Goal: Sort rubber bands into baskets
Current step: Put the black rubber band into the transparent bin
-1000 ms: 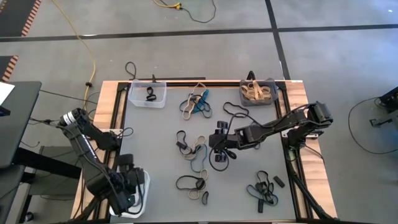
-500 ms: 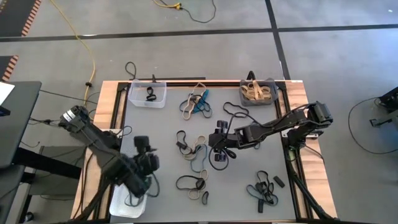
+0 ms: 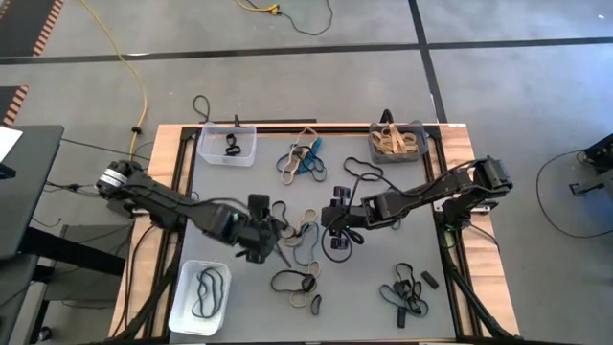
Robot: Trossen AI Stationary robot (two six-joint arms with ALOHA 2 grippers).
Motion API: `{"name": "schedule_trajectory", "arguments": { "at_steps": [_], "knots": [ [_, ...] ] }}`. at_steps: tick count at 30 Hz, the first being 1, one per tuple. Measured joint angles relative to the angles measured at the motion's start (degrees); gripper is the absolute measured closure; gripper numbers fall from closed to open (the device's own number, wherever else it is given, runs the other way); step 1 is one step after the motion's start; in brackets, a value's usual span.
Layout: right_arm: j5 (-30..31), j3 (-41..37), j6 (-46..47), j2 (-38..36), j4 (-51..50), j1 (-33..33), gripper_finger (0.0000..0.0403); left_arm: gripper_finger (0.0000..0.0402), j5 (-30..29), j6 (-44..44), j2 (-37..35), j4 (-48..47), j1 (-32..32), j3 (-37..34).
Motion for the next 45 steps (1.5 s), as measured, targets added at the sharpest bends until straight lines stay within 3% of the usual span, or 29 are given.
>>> {"name": "schedule_trajectory", "arguments": {
  "at_steps": [10, 18, 28, 32, 40, 45],
  "knots": [
    [0.0, 0.0, 0.0, 0.0, 0.0, 0.0, 0.0186, 0.02, 20.8, 11.4, 0.0, 17.0, 12.0, -10.8],
    [0.0, 0.0, -0.4, 0.0, 0.1, -0.1, 0.0186, 0.02, 34.2, 13.2, 0.1, 27.4, 14.3, -13.8],
    [0.0, 0.0, -0.4, 0.0, 0.0, -0.1, 0.0186, 0.0213, 33.3, 14.5, 9.5, 29.4, 14.1, -13.2],
    [0.0, 0.0, -0.4, 0.0, 0.0, 0.0, 0.0186, 0.0257, 32.3, 15.0, 11.4, 29.0, 14.2, -12.2],
    [0.0, 0.0, -0.7, 0.0, 0.0, 0.0, 0.0186, 0.039, 32.0, 16.7, 10.1, 25.1, 15.6, -9.7],
    [0.0, 0.0, -0.7, 0.0, -0.1, -0.1, 0.0186, 0.04, 30.1, 18.9, 9.4, 19.9, 16.1, -6.3]
  ]
}}
